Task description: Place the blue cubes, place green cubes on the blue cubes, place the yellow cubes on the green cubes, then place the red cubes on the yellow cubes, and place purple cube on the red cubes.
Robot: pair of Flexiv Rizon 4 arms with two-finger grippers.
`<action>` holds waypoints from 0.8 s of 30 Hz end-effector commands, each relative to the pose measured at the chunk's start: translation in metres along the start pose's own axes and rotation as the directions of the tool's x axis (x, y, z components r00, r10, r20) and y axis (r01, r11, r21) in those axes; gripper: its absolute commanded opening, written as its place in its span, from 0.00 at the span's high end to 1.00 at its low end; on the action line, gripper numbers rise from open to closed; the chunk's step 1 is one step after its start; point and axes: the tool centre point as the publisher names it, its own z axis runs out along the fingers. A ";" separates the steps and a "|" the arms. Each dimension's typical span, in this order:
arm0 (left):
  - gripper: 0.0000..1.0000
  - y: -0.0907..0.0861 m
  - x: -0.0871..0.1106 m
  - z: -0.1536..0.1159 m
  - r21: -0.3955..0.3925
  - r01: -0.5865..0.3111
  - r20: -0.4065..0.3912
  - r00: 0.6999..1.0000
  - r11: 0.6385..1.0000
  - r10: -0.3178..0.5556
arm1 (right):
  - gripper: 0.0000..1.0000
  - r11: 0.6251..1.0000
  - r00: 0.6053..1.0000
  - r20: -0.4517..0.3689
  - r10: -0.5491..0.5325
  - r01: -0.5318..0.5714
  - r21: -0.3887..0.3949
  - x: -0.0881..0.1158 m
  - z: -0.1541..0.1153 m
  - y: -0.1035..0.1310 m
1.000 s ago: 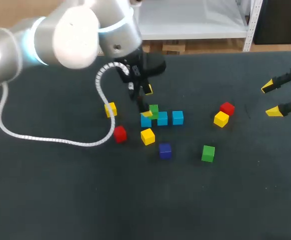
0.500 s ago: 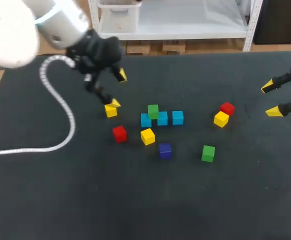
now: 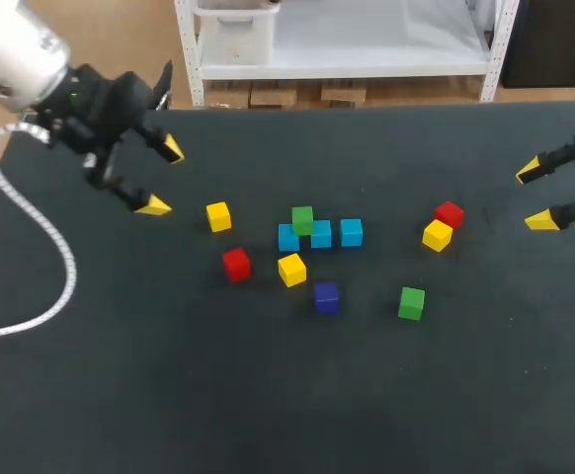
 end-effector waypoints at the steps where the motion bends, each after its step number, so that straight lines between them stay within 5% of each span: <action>1: 0.00 0.002 0.017 -0.015 0.006 0.003 0.067 0.998 1.000 -0.004 | 0.00 1.000 1.000 0.001 -0.001 0.001 0.000 0.000 0.001 -0.001; 12: 0.00 0.011 0.031 -0.023 0.026 0.020 0.036 0.999 0.999 -0.021 | 0.00 1.000 1.000 0.001 -0.001 0.001 0.000 0.000 0.001 -0.001; 16: 0.00 0.011 0.031 -0.023 0.026 0.020 0.036 0.999 0.999 -0.021 | 0.00 0.975 0.980 -0.079 -0.183 0.170 -0.143 -0.022 0.007 0.002; 18: 0.00 0.011 0.031 -0.023 0.026 0.020 0.036 0.999 0.999 -0.021 | 0.00 0.959 0.964 -0.095 -0.248 0.230 -0.164 -0.037 0.015 0.012; 19: 0.00 0.011 0.031 -0.023 0.026 0.020 0.036 0.999 0.999 -0.021 | 0.00 0.969 0.964 -0.116 -0.239 0.229 -0.094 -0.044 0.018 0.019; 24: 0.00 0.011 0.031 -0.023 0.026 0.020 0.036 0.999 0.999 -0.021 | 0.00 0.897 0.910 0.051 -0.412 0.415 -0.154 -0.072 0.044 0.055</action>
